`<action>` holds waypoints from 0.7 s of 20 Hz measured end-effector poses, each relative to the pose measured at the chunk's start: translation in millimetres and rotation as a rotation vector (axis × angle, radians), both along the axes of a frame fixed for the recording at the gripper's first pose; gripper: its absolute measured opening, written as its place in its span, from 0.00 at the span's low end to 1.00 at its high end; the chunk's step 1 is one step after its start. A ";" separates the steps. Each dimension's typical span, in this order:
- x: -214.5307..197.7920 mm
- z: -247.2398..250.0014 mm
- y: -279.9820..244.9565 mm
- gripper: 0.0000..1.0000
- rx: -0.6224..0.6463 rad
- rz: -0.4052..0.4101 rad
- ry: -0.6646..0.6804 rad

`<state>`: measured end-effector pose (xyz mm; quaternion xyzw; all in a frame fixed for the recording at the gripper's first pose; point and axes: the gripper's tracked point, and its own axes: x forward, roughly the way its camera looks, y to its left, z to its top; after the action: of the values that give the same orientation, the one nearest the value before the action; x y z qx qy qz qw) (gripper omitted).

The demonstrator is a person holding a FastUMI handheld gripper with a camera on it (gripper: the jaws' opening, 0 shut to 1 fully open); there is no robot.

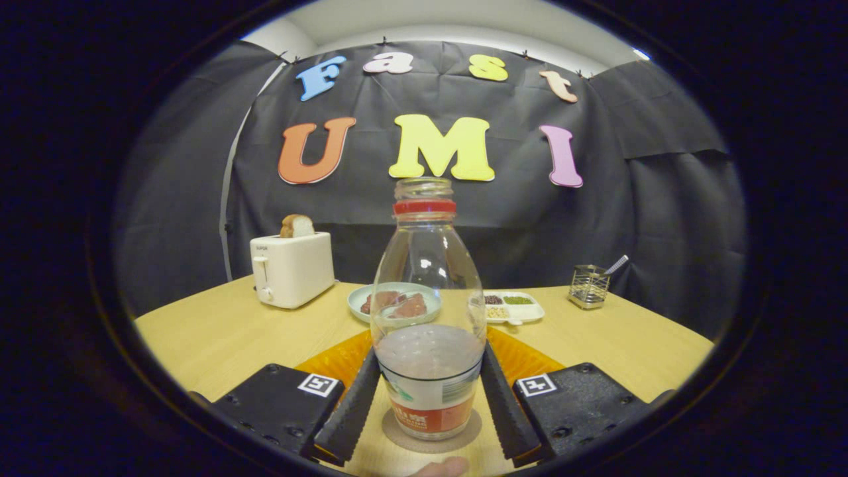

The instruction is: Take the bottle from table, then pour the juice into the cup, finally place the bottle on the coaster

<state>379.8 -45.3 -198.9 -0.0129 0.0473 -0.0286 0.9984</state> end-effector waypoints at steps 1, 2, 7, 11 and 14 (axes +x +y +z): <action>-0.6 0.9 -0.6 0.88 0.013 0.004 -0.001; -1.9 0.7 -0.2 0.92 0.018 0.005 0.004; -9.8 13.4 0.0 1.00 0.038 0.009 -0.004; -21.7 36.5 1.9 1.00 0.035 0.003 -0.019; -36.0 62.2 0.9 1.00 0.031 0.003 -0.032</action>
<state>343.8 -44.4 -136.6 0.0029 0.0318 -0.0266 0.9991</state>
